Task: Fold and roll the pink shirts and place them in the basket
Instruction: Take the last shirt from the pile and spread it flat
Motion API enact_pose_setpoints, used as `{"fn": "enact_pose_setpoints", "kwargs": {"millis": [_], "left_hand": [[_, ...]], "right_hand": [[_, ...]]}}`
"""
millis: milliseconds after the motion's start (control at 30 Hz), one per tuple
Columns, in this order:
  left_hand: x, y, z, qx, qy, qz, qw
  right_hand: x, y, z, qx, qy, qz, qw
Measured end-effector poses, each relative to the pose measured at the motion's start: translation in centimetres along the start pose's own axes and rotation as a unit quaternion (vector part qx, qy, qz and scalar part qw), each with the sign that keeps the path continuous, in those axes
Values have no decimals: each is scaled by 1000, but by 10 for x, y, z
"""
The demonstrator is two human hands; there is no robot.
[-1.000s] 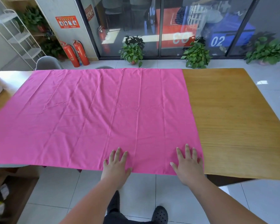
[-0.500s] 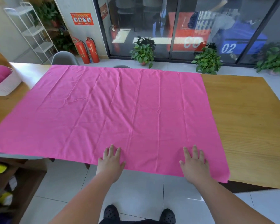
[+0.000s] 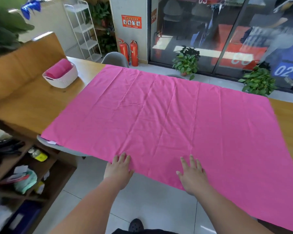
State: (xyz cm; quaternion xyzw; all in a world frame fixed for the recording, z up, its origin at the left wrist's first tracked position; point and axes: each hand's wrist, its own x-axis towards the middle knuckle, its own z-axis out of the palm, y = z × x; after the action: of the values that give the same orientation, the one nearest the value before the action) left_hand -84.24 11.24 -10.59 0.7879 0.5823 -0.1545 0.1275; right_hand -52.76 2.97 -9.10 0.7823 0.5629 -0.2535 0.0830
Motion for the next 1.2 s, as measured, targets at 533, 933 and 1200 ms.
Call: {"fn": "enact_pose_setpoints", "kwargs": {"millis": [533,933,1200], "left_hand": [[21,-162,-16,-50,-4,-57,997],[100,-310,-56,-44,-24,-149,988],[172,-352,-98,-41,-15,-94,995]], "right_hand": [[69,-217,-12,-69,-19,-138,988],[199,-364,-33,-28,-15,-158,987],[215,-414,-33,-123,-15,-170,978]]}}
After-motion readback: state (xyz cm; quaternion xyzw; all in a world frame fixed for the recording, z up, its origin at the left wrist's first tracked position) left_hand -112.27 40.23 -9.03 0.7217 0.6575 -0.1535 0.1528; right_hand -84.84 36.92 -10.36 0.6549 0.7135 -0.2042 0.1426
